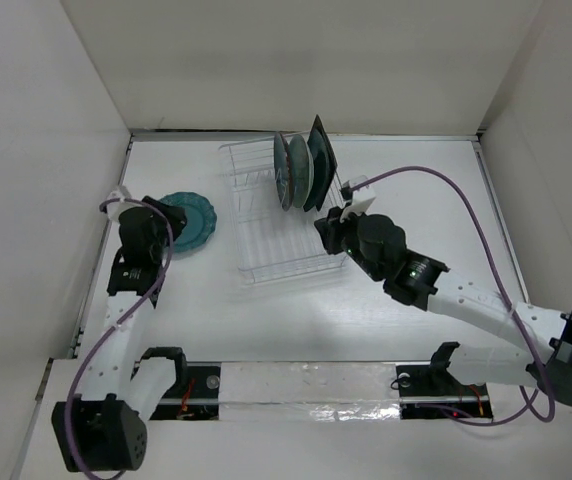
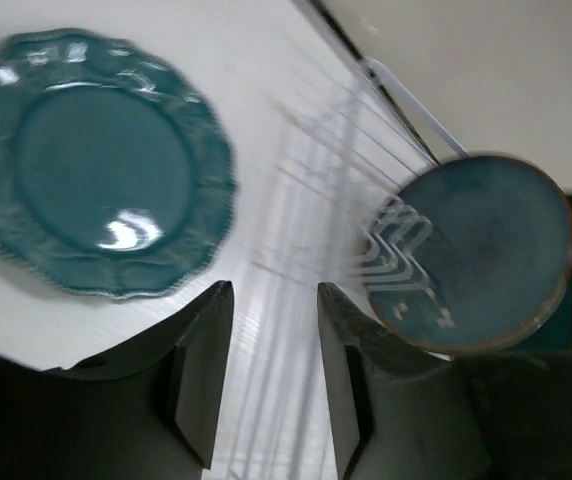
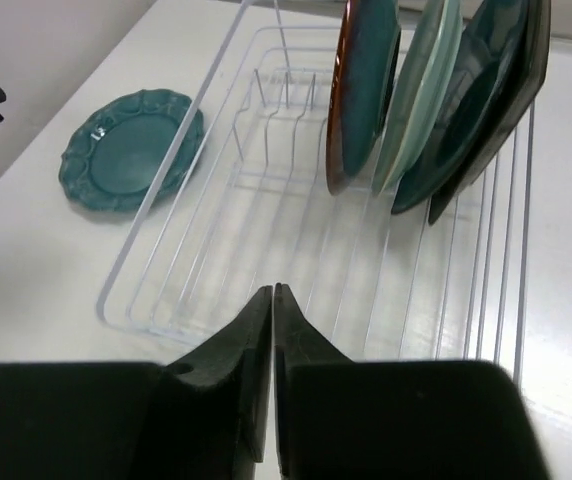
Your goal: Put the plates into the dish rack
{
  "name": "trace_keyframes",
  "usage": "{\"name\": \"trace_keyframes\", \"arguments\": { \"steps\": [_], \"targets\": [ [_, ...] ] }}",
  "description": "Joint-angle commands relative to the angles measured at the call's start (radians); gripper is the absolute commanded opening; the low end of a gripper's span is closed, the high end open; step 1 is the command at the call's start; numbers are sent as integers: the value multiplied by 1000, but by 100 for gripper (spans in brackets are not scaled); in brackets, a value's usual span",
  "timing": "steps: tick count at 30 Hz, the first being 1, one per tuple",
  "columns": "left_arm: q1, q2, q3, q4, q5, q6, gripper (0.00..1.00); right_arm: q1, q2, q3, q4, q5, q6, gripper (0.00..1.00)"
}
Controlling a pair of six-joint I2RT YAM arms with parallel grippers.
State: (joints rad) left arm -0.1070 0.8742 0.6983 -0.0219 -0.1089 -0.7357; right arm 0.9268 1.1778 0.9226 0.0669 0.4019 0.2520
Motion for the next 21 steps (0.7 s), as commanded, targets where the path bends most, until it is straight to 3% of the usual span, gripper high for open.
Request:
{"name": "trace_keyframes", "arguments": {
  "steps": [1, 2, 4, 6, 12, 21],
  "targets": [
    [206, 14, -83, 71, 168, -77, 37, -13, -72, -39, 65, -63, 6, 23],
    [236, 17, -120, 77, 176, -79, 46, -13, -102, -48, 62, -64, 1, 31],
    [276, 23, -152, 100, 198, -80, 54, -35, -131, -73, 56, -66, 4, 43],
    [332, 38, -197, 131, 213, -90, 60, -54, -180, -99, 68, -98, 19, 47],
    [489, 172, -313, 281, 383, -114, 60, -138, -214, -162, 108, -248, 73, 50],
    [507, 321, -387, 525, 457, -203, 54, -169, -228, -169, 102, -261, 93, 49]
  ]
}}
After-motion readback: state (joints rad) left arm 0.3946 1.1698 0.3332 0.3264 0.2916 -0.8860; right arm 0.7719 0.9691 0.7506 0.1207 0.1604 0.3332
